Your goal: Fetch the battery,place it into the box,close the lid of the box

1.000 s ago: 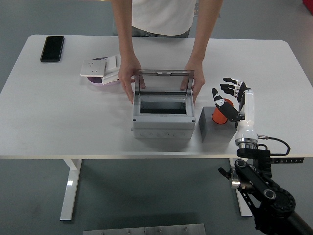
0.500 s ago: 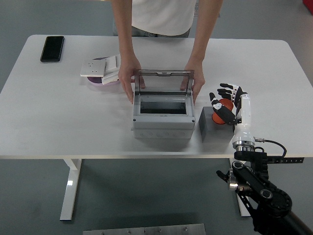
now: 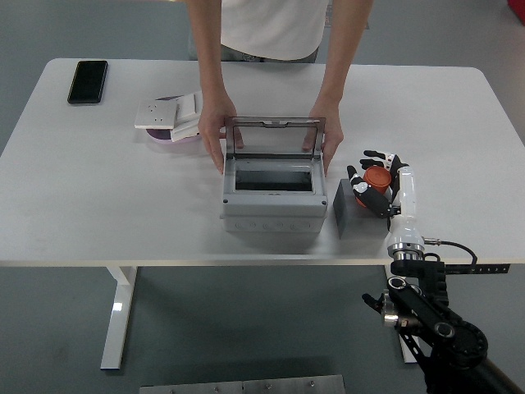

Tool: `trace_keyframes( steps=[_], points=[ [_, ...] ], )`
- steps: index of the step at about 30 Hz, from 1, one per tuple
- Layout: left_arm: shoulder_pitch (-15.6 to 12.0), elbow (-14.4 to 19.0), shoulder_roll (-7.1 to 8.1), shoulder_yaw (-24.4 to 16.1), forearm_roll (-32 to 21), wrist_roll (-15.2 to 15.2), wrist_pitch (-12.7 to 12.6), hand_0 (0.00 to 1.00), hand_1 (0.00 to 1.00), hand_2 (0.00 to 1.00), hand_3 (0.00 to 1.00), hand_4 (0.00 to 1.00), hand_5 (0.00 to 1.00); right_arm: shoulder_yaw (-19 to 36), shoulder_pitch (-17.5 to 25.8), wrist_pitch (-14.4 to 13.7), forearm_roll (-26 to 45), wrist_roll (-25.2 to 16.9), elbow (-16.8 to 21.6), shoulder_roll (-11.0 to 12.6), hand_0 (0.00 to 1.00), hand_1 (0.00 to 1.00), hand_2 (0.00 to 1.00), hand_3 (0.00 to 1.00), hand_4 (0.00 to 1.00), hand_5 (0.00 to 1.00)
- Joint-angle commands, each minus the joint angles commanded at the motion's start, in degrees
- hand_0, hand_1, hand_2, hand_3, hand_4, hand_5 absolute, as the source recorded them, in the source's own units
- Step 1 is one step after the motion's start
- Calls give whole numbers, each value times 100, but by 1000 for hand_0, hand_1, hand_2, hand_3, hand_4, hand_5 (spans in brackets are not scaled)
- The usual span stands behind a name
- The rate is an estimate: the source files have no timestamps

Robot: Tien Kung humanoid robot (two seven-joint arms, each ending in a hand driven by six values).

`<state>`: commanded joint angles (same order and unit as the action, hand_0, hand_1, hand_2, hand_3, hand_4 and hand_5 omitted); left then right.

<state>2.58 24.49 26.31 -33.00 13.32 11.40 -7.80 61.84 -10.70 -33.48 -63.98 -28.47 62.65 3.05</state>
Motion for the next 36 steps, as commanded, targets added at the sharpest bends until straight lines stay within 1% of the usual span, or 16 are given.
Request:
trace_keyframes(
  steps=[11, 12, 17, 18, 23, 24, 29, 30, 35, 36],
  points=[
    [15, 0, 2, -44, 62, 12, -13, 613, 738, 574, 555, 385, 2, -99, 15, -21, -33, 68, -16, -1, 658, 618, 573, 620, 806, 139],
    [17, 0, 3, -48, 70, 15, -13, 613, 738, 574, 555, 384, 2, -105, 15, -23, -33, 73, -16, -2, 657, 627, 604, 639, 753, 98],
    [32, -3, 8, -61, 90, 19, -9, 613, 738, 574, 555, 384, 2, -130, 4, -40, -63, 112, -16, 1, 657, 627, 604, 639, 753, 98],
    [36, -4, 9, -67, 98, 22, -9, 612, 738, 574, 556, 384, 2, -134, 3, -42, -67, 118, -16, 1, 642, 627, 597, 631, 615, 30],
    [48, -4, 11, -83, 128, 33, -7, 612, 738, 574, 556, 384, 2, -157, -9, -59, -94, 153, -19, 5, 642, 627, 597, 631, 615, 30],
    [51, -4, 12, -87, 133, 35, -8, 612, 738, 574, 555, 383, 2, -161, -12, -65, -99, 161, -19, 7, 625, 628, 594, 627, 547, 52],
    [56, -3, 15, -88, 131, 32, -11, 612, 738, 574, 555, 383, 2, -172, -15, -72, -114, 204, -18, 17, 625, 628, 594, 627, 547, 52],
    [56, -2, 15, -89, 132, 32, -11, 612, 738, 575, 556, 382, 2, -174, -14, -73, -116, 213, -20, 17, 632, 625, 588, 615, 410, 36],
    [63, -1, 21, -99, 135, 32, -16, 612, 738, 575, 556, 382, 2, -183, -11, -78, -147, 268, -28, 24, 632, 625, 588, 615, 410, 36],
    [64, -1, 22, -98, 133, 31, -17, 611, 738, 576, 556, 381, 2, -182, -10, -74, -146, 273, -31, 26, 628, 621, 586, 601, 369, 9]
  ],
)
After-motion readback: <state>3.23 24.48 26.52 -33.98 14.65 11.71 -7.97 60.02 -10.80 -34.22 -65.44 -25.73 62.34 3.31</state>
